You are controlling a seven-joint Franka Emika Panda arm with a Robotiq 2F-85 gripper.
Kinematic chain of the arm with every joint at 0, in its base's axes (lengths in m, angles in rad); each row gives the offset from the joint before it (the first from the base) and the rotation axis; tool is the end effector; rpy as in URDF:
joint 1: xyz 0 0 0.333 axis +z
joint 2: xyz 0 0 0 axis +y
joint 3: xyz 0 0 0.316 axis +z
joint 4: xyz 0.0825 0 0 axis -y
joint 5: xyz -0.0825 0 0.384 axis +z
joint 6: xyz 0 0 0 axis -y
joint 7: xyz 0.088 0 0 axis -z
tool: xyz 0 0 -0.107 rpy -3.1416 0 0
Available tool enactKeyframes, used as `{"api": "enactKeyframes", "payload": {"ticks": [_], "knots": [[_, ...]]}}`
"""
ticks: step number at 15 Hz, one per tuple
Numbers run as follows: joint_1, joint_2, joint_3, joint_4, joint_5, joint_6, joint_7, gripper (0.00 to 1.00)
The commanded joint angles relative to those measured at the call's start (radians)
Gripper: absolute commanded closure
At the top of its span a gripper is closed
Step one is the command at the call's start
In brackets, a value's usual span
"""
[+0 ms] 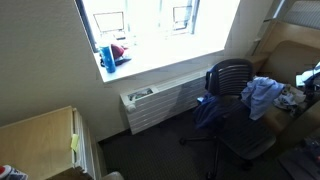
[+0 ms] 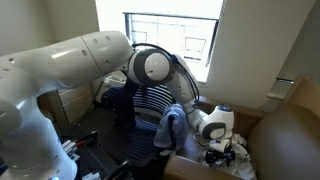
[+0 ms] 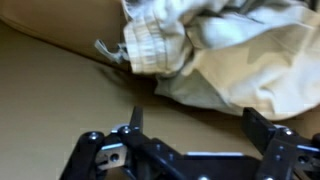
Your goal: Remove the t-shirt from the couch and put it on the chair then remove the two clothes from the armrests of the chair and put them on the couch
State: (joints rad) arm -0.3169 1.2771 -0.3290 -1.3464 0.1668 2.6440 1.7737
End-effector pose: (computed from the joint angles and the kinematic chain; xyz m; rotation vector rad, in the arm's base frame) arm 0.5773 -0.3859 -0.0222 1.1813 -2.7410 0.2861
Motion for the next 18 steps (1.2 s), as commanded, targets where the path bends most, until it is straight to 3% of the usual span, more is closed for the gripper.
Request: {"api": "enactKeyframes", "payload": {"ticks": [1,4,6,7,12,13,15,18], "knots": [[-0.011,0.028,0.022,0.043,0.018,-0.042,-0.043,0.0],[-0.03,0.063,0.054,0.103,0.021,-0.085,-0.08,0.0],[-0.031,0.044,0.06,0.03,0.037,0.107,-0.008,0.0],[-0.045,0.074,0.08,0.052,0.057,0.158,0.018,0.0],[-0.014,0.309,0.04,0.27,0.17,0.317,0.23,0.0],[-0.005,0.199,0.06,0.096,0.104,0.423,0.29,0.0],[0.03,0.233,0.01,0.111,0.084,0.527,0.403,0.0],[0.123,0.232,-0.129,0.065,0.127,0.607,0.595,0.0]]}}
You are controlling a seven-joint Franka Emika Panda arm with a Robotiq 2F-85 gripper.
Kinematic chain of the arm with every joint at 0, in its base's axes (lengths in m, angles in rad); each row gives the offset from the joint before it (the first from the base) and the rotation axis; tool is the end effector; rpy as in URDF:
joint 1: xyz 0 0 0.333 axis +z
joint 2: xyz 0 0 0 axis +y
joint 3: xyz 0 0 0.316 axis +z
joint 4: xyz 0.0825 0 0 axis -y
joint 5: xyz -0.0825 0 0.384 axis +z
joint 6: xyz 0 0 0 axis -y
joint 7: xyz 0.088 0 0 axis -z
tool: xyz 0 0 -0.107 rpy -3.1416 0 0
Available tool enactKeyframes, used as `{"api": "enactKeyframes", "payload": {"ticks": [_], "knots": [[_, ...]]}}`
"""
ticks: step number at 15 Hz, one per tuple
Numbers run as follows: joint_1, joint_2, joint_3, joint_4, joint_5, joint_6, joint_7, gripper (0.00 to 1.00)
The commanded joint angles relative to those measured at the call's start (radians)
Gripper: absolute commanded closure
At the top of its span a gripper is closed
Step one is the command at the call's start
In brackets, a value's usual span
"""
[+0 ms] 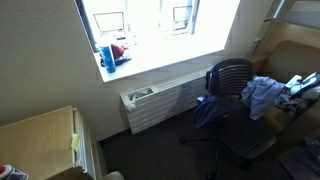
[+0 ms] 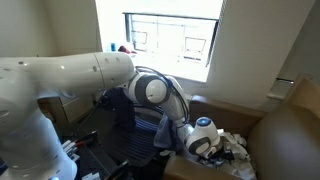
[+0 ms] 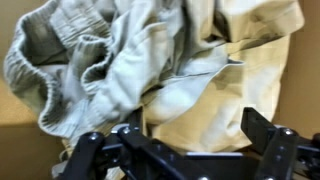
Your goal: Remove the t-shirt from the couch and put it on the chair then remove the two clothes from the armrests of the chair and put them on the couch
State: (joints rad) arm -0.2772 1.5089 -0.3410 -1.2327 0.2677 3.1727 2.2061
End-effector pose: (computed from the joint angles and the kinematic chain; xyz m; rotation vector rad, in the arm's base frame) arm 0.5893 -0.3605 -0.0770 -0.6213 2.7609 -0.7309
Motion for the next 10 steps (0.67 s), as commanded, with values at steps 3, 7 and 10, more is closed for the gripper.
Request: {"api": "enactKeyframes", "payload": {"ticks": [3,7,10], "knots": [[0.234,-0.002,-0.335,-0.153,0.025,0.047,0.38,0.0],[0.219,-0.008,-0.317,-0.129,0.058,0.041,0.321,0.0],[0.035,-0.117,-0.047,-0.09,-0.035,0.027,0.119,0.0]]}}
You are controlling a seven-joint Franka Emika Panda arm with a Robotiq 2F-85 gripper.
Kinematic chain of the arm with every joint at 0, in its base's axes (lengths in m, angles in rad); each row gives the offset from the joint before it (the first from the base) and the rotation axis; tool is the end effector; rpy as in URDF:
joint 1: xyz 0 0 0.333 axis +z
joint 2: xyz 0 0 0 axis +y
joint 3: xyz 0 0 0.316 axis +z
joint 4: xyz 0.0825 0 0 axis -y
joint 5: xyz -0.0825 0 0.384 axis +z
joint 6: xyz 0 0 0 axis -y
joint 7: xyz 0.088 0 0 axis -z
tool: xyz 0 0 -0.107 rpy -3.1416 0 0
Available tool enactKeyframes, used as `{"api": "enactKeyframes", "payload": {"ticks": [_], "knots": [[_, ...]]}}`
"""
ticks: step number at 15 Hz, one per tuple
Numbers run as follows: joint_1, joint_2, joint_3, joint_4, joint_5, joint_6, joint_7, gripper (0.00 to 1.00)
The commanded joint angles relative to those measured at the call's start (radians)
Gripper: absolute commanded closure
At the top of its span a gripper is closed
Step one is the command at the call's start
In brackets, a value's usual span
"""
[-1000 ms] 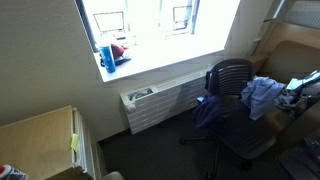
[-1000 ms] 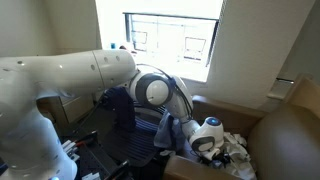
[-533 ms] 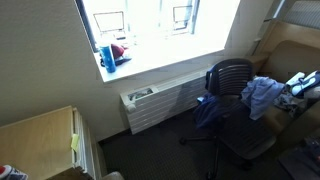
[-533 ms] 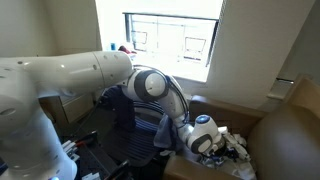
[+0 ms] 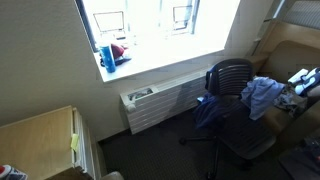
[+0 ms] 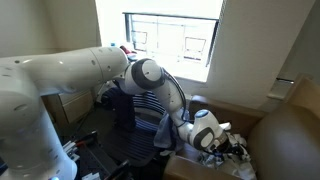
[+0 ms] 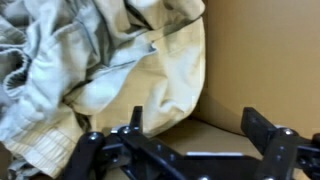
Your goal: Remove the t-shirt from the couch and put it on the chair then remove the two clothes from the armrests of the chair and put them on the couch
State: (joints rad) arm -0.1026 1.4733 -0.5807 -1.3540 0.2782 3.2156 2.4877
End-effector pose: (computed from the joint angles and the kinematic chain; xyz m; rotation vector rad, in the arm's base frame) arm 0.5938 -0.3688 -0.0261 -0.4502 2.7213 -0.9698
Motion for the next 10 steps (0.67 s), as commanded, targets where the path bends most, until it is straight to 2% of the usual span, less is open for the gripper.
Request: {"api": "enactKeyframes", "payload": {"ticks": [1,2,3,4,5,6,7,8,9,10], "knots": [[-0.194,-0.087,0.264,0.066,-0.052,-0.047,-0.22,0.0],[-0.245,-0.11,0.333,0.061,-0.055,-0.069,-0.282,0.0],[-0.134,-0.052,0.208,0.052,0.026,-0.025,-0.219,0.0],[-0.178,-0.069,0.264,0.063,0.021,-0.04,-0.27,0.0],[-0.205,-0.078,0.291,0.072,0.018,-0.047,-0.297,0.0],[-0.22,-0.083,0.3,0.078,0.015,-0.05,-0.307,0.0],[-0.205,-0.1,0.281,0.029,-0.027,0.012,-0.237,0.0],[-0.227,-0.111,0.318,0.016,-0.039,0.052,-0.264,0.0],[-0.246,-0.09,0.346,0.055,0.006,0.027,-0.334,0.0],[-0.301,-0.078,0.415,0.094,-0.025,-0.004,-0.39,0.0]]}}
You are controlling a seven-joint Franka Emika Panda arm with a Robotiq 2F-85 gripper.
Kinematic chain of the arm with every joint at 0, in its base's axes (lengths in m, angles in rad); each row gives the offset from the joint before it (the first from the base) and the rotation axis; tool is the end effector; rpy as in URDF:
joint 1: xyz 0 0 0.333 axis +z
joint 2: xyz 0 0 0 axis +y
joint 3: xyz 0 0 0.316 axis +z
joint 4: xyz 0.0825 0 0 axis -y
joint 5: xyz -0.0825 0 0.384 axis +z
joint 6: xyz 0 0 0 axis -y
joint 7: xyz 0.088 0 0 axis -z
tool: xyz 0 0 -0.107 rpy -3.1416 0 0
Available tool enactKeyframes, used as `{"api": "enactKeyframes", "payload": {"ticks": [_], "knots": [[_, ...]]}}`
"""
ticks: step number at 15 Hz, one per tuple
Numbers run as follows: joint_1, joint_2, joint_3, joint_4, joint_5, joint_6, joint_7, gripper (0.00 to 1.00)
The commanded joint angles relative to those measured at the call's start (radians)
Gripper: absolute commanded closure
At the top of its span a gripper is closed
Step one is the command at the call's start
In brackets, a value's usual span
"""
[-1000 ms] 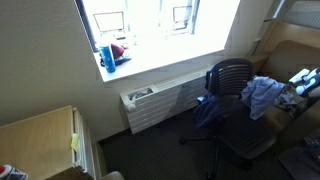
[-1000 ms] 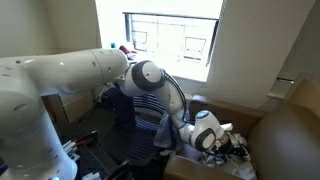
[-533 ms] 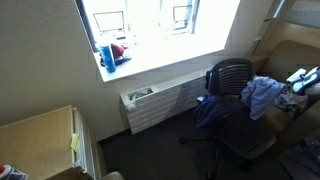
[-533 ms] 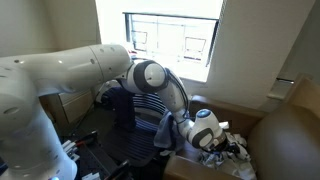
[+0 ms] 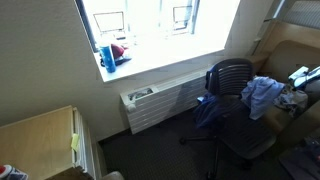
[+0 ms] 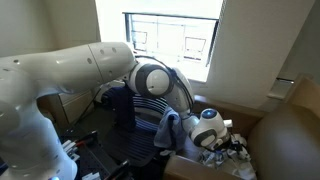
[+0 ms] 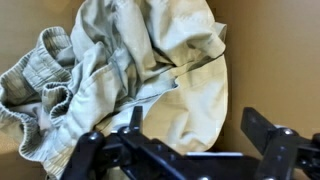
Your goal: Remove the t-shirt from the couch and put it on the chair then remove the two clothes from the armrests of the chair and put them on the couch
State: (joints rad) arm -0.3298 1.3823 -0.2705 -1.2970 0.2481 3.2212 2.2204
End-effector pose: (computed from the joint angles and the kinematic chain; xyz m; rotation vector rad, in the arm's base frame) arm 0.6062 -0.3730 -0.0192 -0.4893 2.6768 -0.7220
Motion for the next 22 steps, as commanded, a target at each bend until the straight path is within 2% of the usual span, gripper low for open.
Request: {"api": "enactKeyframes", "payload": {"ticks": [1,2,3,4,5,7,9,10,11,13,14,17,22], "knots": [[-0.156,0.015,0.212,0.072,-0.034,-0.074,-0.21,0.0],[-0.189,0.031,0.249,0.096,-0.031,-0.122,-0.256,0.0],[-0.243,0.071,0.318,0.163,-0.025,-0.183,-0.328,0.0],[-0.284,0.094,0.343,0.195,-0.072,-0.265,-0.328,0.0],[-0.189,0.033,0.262,0.085,-0.025,-0.165,-0.264,0.0],[-0.261,0.063,0.314,0.141,-0.062,-0.234,-0.3,0.0],[-0.279,0.078,0.32,0.161,-0.069,-0.243,-0.308,0.0],[-0.26,0.076,0.302,0.151,-0.069,-0.213,-0.294,0.0],[-0.232,0.081,0.276,0.16,0.015,-0.241,-0.362,0.0],[-0.206,0.082,0.227,0.158,0.063,-0.351,-0.335,0.0],[-0.178,0.084,0.179,0.151,0.083,-0.376,-0.305,0.21],[-0.151,0.092,0.129,0.157,0.106,-0.46,-0.284,0.42],[-0.126,0.093,0.101,0.146,0.107,-0.463,-0.243,0.77]]}}
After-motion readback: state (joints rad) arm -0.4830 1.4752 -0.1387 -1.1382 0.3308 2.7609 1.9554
